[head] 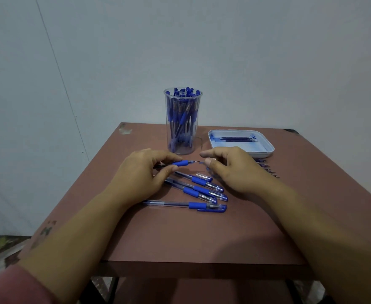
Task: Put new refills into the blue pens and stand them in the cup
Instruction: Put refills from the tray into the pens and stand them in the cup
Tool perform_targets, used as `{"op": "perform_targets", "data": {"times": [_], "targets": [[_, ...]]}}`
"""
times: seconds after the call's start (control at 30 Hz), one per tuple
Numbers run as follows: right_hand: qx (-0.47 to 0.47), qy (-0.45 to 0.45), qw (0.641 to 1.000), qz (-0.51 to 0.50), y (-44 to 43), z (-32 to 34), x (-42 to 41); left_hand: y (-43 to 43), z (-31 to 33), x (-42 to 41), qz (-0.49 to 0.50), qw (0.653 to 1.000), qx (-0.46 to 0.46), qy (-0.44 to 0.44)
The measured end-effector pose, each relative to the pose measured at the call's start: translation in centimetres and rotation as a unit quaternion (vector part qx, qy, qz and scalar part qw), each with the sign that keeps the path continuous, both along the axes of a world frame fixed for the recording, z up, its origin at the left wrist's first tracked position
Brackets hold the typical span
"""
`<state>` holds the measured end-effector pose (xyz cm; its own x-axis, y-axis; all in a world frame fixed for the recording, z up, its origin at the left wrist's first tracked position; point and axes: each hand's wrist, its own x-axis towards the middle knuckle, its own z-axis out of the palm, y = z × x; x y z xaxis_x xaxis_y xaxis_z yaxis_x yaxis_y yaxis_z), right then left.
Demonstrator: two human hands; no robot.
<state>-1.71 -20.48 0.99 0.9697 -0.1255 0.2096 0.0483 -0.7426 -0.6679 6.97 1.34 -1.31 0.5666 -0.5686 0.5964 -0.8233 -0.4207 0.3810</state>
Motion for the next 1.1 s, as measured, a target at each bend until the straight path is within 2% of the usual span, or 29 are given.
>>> {"op": "perform_targets", "data": {"times": [0.23, 0.4, 0.73, 0.83, 1.1], "targets": [[-0.055, 0.019, 0.998, 0.009, -0.51, 0.02, 0.18, 0.06, -0.10, 0.17, -0.003, 1.000, 0.001, -0.003], [-0.015, -0.031, 0.999, 0.001, -0.15, 0.19, -0.07, 0.06, -0.12, 0.08, -0.004, 1.000, -0.001, -0.001], [-0.108, -0.150, 0.981, 0.054, -0.01, 0.16, -0.24, 0.06, 0.09, -0.19, -0.004, 1.000, 0.012, -0.012], [-0.088, -0.173, 0.979, 0.063, -0.04, 0.10, -0.18, 0.02, 0.11, -0.19, -0.005, 1.000, 0.012, -0.012], [0.025, -0.169, 0.984, 0.056, 0.36, -0.18, -0.23, -0.06, 0.12, -0.22, -0.009, 1.000, 0.002, -0.014]]}}
